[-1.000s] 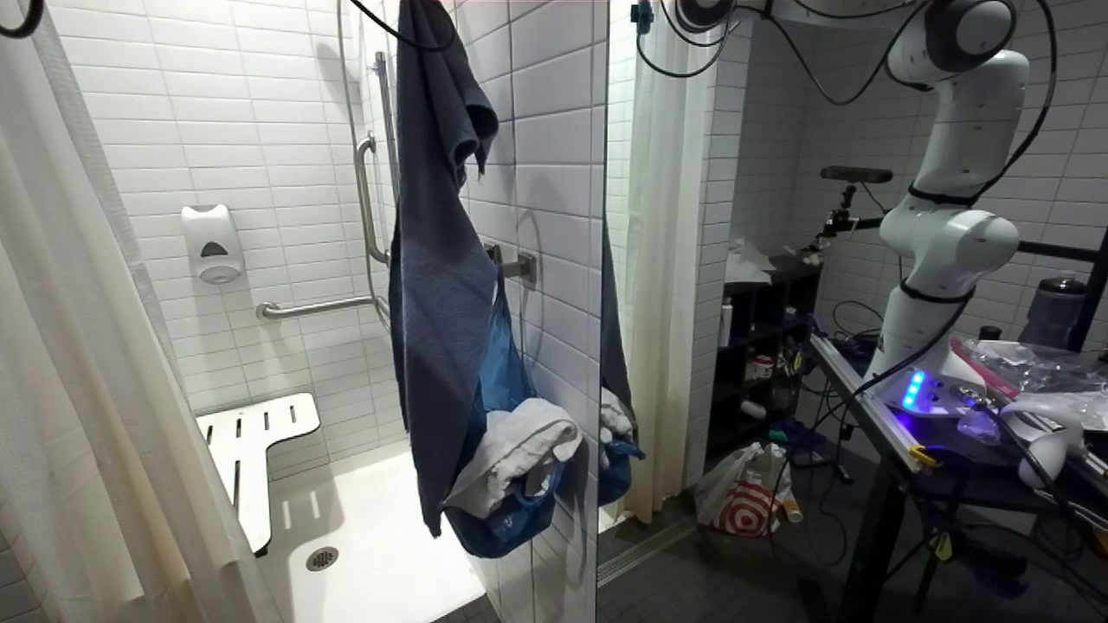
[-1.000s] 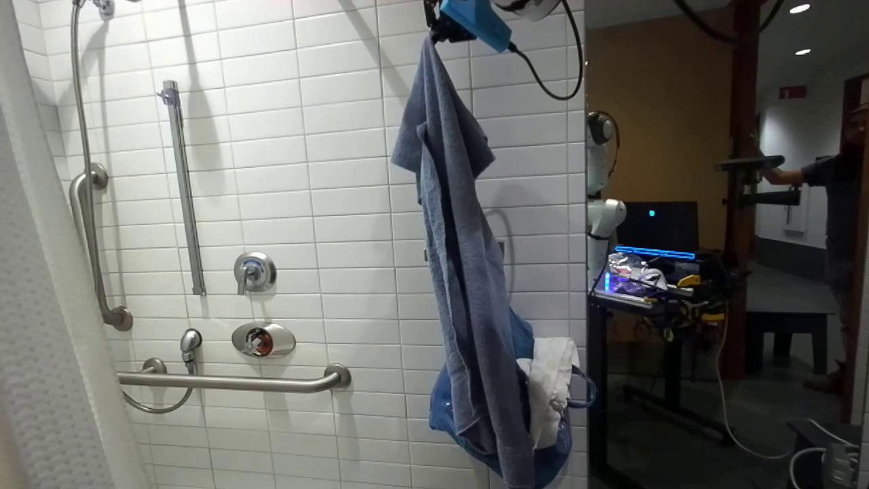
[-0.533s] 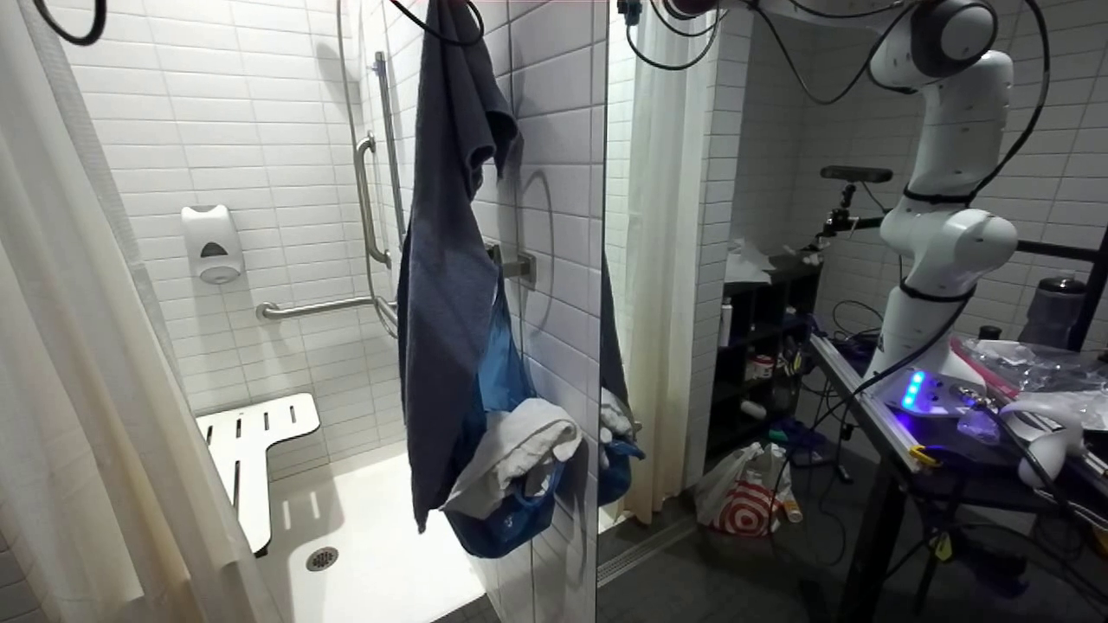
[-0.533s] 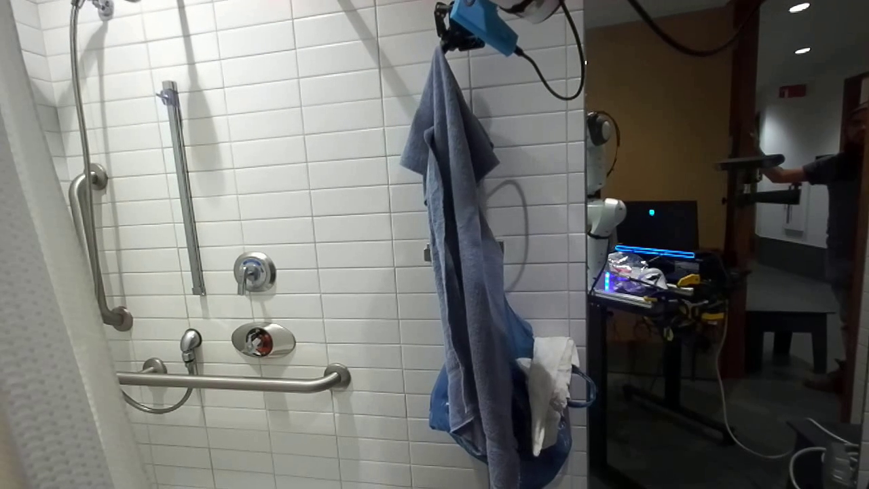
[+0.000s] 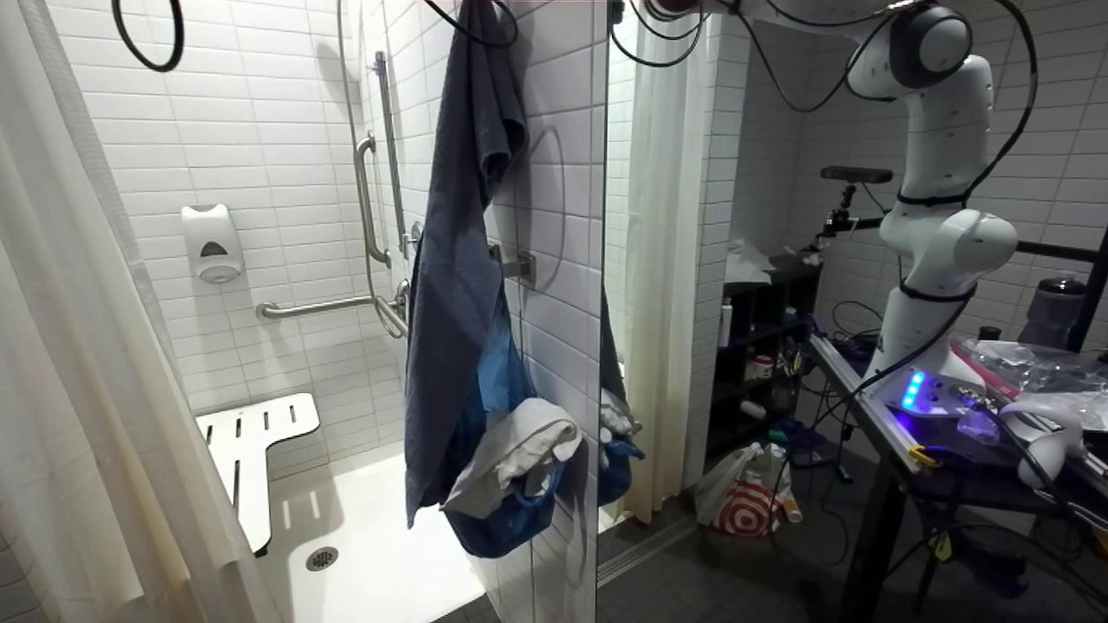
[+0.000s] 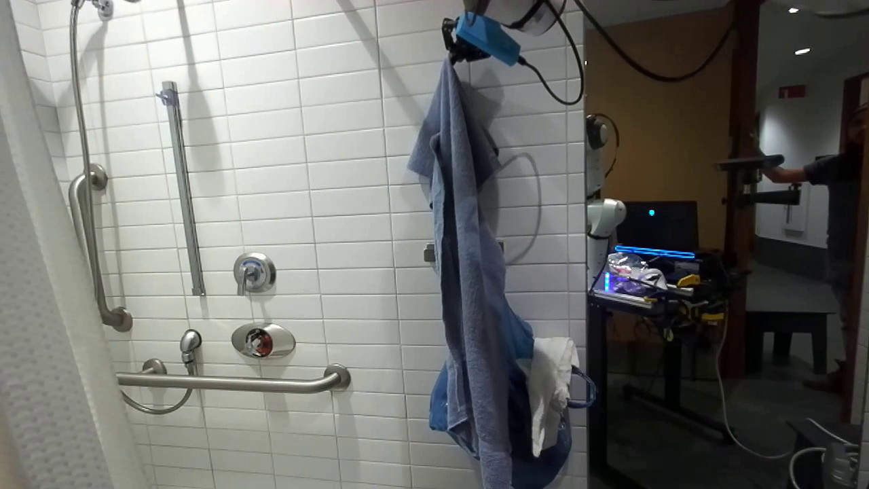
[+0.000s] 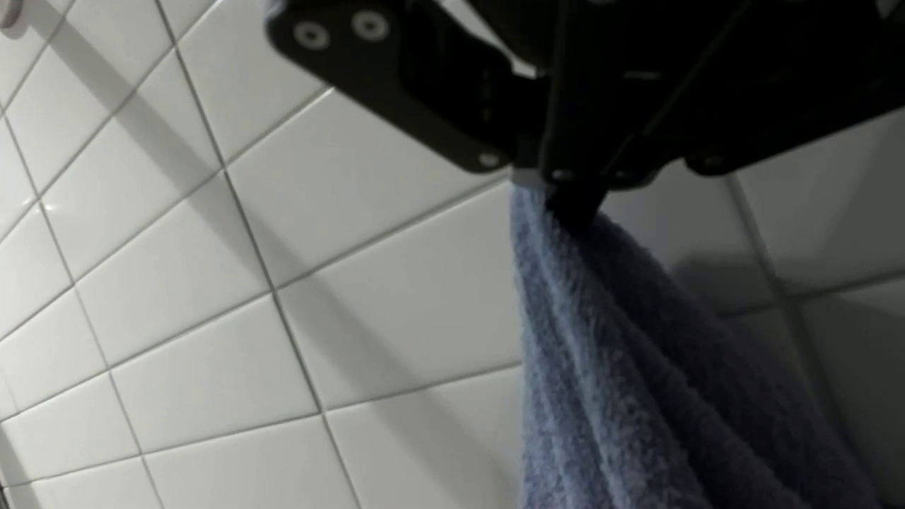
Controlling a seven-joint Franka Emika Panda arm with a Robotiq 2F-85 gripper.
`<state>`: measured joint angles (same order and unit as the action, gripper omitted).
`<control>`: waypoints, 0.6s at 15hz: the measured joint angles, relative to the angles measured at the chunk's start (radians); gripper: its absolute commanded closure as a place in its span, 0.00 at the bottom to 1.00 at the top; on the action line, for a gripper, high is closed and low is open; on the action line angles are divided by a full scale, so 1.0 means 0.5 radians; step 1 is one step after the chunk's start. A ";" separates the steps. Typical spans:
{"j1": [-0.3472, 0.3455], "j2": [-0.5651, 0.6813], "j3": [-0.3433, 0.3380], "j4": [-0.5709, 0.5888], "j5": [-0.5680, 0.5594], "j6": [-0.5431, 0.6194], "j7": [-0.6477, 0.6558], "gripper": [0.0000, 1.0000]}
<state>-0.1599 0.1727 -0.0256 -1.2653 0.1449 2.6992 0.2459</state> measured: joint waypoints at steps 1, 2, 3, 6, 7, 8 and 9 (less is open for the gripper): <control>0.000 0.020 -0.013 0.024 -0.024 0.000 0.022 1.00; 0.000 0.037 -0.024 0.045 -0.048 0.000 0.044 1.00; 0.000 0.051 -0.035 0.063 -0.068 0.000 0.063 1.00; 0.002 0.075 -0.050 0.102 -0.119 -0.014 0.109 1.00; 0.003 0.078 -0.051 0.108 -0.136 -0.019 0.123 1.00; 0.003 0.078 -0.051 0.113 -0.149 -0.026 0.133 1.00; 0.004 0.081 -0.051 0.118 -0.156 -0.030 0.143 1.00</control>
<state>-0.1581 0.2133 -0.0512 -1.2066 0.0667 2.6844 0.3176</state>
